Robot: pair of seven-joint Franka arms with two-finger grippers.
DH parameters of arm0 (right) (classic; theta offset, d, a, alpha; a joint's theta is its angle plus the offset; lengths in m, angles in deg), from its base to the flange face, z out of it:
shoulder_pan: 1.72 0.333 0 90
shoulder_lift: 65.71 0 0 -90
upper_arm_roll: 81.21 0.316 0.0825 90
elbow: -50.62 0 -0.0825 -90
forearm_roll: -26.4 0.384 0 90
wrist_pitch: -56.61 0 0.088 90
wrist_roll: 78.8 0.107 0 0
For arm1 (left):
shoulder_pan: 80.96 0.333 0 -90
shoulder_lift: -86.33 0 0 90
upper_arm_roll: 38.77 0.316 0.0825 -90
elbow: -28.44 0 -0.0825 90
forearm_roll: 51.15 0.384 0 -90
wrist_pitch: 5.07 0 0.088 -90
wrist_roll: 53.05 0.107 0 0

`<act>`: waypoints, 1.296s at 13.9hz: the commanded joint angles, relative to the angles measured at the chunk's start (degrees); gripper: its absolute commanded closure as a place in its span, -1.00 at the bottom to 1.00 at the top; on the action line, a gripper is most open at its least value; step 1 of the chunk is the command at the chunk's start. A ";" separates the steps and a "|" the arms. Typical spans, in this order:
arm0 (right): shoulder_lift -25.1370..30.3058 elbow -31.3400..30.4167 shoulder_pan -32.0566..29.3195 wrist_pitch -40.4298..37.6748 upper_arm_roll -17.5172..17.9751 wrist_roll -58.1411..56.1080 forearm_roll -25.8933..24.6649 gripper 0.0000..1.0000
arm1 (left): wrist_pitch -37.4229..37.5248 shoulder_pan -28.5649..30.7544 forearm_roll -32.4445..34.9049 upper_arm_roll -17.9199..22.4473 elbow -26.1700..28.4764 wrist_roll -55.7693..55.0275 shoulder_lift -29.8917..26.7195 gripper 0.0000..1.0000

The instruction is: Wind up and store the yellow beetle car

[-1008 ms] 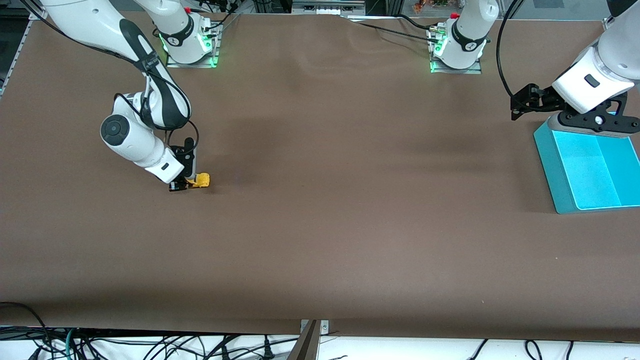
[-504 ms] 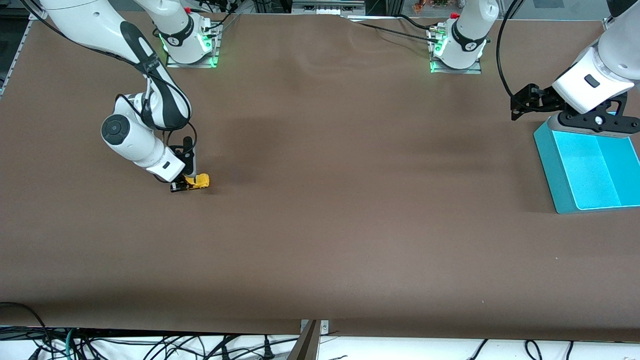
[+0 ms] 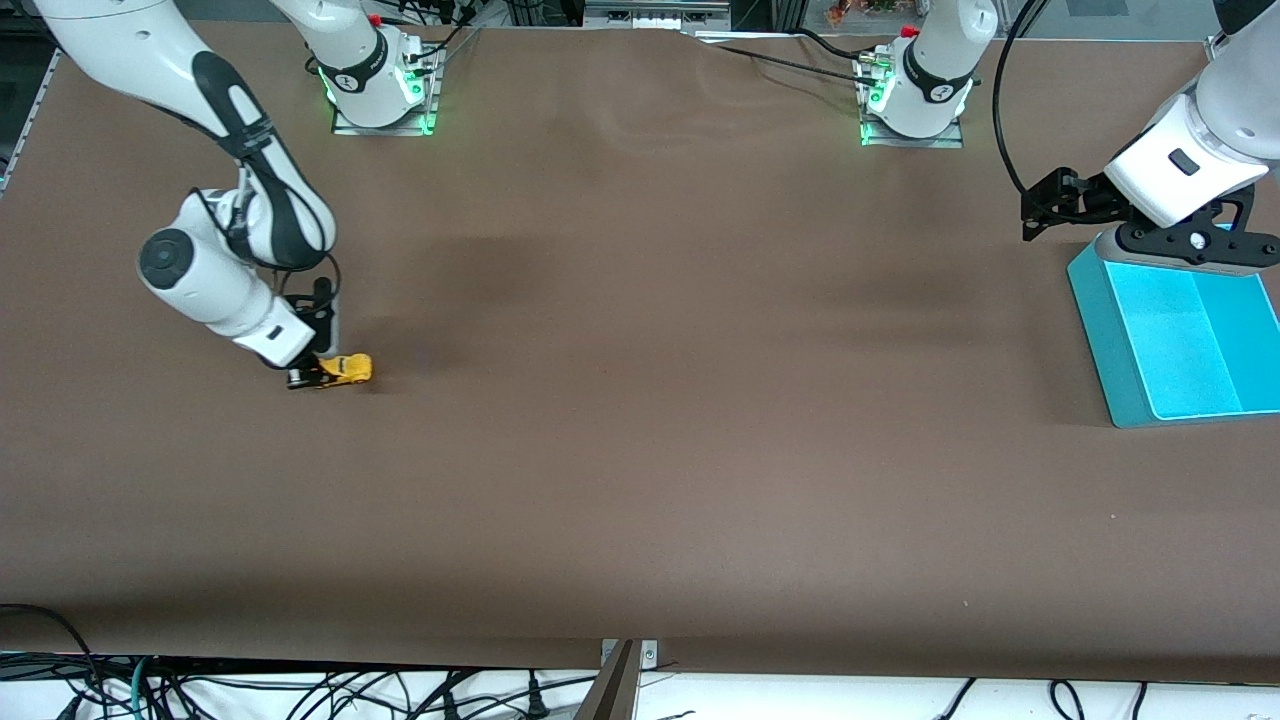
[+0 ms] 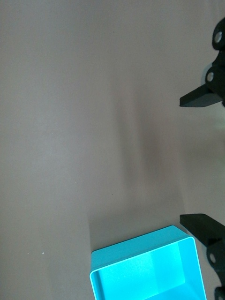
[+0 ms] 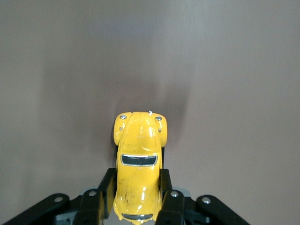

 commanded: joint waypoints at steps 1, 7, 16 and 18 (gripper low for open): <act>-1.96 -0.96 -5.01 0.47 -0.42 -3.39 -0.10 0.55 | 0.98 -0.12 -0.84 0.26 -1.79 0.77 0.90 -1.00; -1.79 -0.61 -5.99 -0.14 -0.51 -4.19 0.07 0.45 | 1.06 -0.12 -0.84 0.26 -1.79 0.77 0.82 -1.00; -0.39 10.99 -5.46 -16.48 3.25 -0.50 0.60 -1.00 | 1.06 -0.03 -0.84 0.26 -1.79 0.77 0.82 -1.00; 1.81 12.66 -5.20 -19.81 4.93 0.02 -0.01 -1.00 | 1.06 -0.03 -0.84 0.26 -1.79 0.77 0.82 -1.00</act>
